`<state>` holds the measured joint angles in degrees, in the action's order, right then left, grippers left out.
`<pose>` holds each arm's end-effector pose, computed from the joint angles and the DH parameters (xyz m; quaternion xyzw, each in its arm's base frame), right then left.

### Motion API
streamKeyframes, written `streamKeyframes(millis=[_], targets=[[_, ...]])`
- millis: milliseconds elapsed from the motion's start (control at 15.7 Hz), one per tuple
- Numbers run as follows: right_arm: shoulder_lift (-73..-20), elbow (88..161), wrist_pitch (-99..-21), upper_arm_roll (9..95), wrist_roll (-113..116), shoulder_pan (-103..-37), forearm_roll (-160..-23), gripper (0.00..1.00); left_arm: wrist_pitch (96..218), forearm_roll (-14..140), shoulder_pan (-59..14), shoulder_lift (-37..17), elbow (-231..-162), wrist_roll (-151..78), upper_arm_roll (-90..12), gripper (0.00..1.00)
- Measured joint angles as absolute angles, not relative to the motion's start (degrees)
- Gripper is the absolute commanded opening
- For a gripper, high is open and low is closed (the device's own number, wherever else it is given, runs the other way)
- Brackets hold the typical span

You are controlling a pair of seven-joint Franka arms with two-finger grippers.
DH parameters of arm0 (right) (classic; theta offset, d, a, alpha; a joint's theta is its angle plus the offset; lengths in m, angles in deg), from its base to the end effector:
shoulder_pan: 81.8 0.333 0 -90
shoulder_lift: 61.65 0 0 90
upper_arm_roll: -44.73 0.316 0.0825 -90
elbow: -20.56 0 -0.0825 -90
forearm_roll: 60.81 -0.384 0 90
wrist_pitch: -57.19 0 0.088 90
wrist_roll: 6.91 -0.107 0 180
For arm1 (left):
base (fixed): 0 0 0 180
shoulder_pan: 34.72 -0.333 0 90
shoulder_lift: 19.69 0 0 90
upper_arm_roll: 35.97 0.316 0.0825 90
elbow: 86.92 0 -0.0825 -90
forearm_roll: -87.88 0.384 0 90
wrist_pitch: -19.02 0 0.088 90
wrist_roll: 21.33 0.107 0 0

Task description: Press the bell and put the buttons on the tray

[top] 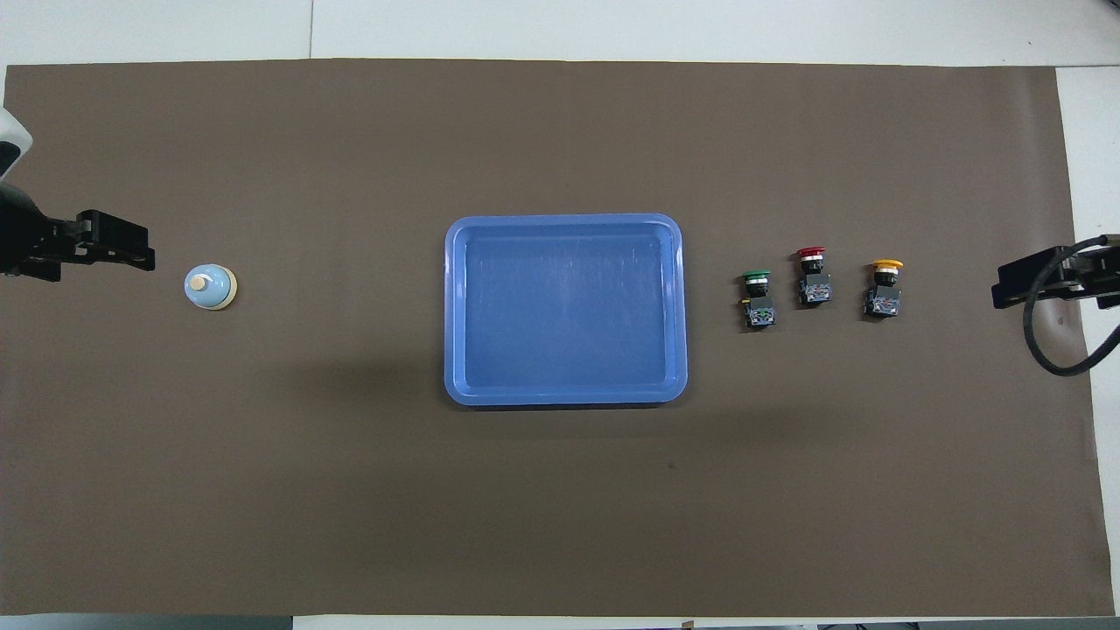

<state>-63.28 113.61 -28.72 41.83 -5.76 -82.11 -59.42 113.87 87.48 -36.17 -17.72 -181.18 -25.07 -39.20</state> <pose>0.5357 -0.0332 0.6092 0.9986 -0.0182 -0.0485 0.0096 0.5691 -0.0179 0.5773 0.9998 0.0174 -0.0122 0.0039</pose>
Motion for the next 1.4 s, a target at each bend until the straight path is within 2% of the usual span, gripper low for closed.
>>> streamKeyframes(millis=[509,572,700,1081,1399], targets=[[-63.3,113.6,-28.7,41.8,-5.8,-82.1,-59.4,1.00,113.9,87.5,-36.6,-17.7,-181.8,-25.1,-39.4,1.00],[-63.3,113.6,-28.7,41.8,-5.8,-82.1,-59.4,1.00,114.0,87.5,-36.6,-17.7,-182.2,-25.1,-39.4,0.54],[-63.3,113.6,-28.7,41.8,-5.8,-82.1,-59.4,1.00,115.3,87.5,-36.7,-17.9,-183.7,-25.3,-39.3,0.00],[-63.3,113.6,-28.7,41.8,-5.8,-82.1,-59.4,1.00,122.1,87.5,-40.2,-17.4,-191.6,-24.4,-38.6,0.00],[-63.3,113.6,-28.7,41.8,-5.8,-82.1,-59.4,1.00,129.8,87.5,-40.3,-11.8,-192.5,-20.8,-38.7,0.00]])
